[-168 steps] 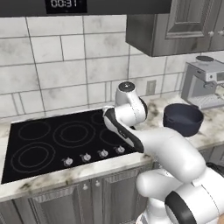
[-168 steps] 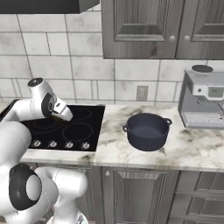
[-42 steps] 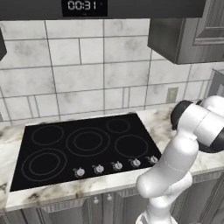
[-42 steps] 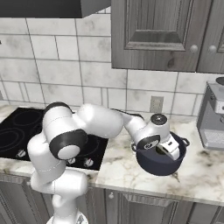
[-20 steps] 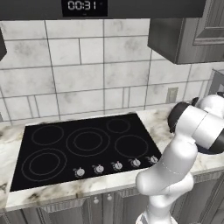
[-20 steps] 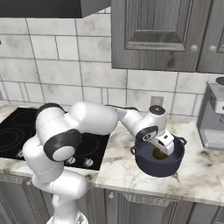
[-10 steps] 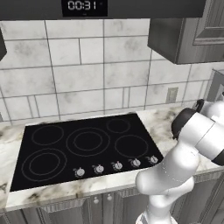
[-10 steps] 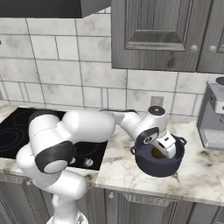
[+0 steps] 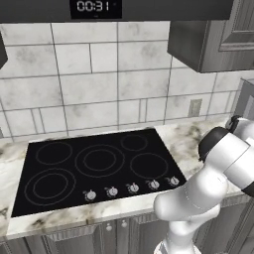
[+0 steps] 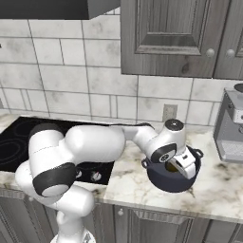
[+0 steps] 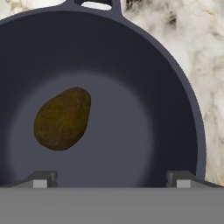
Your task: Turn on the sink faucet. Then move the avocado from the counter to the sink. Turn off the sink. Move the vegetable from the sink to the pot next to the stove. Finally move the pot to the rear left burner.
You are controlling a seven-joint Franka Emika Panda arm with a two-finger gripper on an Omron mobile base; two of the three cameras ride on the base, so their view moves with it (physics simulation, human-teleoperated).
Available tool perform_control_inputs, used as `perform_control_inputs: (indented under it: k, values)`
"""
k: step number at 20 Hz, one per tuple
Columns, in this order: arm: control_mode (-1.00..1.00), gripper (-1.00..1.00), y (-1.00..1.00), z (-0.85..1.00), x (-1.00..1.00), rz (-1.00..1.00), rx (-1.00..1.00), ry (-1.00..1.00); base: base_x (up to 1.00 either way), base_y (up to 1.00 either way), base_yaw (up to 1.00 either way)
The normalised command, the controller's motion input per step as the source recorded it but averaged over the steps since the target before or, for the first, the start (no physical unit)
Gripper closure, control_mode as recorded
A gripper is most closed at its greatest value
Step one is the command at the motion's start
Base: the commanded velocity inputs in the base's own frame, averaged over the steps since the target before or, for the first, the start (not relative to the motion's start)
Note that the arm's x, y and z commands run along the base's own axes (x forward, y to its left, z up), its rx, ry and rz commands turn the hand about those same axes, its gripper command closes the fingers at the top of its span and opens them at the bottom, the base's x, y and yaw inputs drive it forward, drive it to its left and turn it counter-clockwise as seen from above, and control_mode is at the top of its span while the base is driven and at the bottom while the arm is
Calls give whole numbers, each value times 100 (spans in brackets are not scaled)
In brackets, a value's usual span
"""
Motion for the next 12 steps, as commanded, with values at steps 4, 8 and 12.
perform_control_inputs:
  k: [4, 8, 12]
  values:
    - [-100, -100, -5, 0, -5, -7, 0, 2, 0, 0, 0]
    - [-100, -100, -11, 19, -14, -7, 0, 1, 0, 0, 0]
    - [-100, -100, -9, 19, -11, -9, 0, 3, 0, 0, 0]
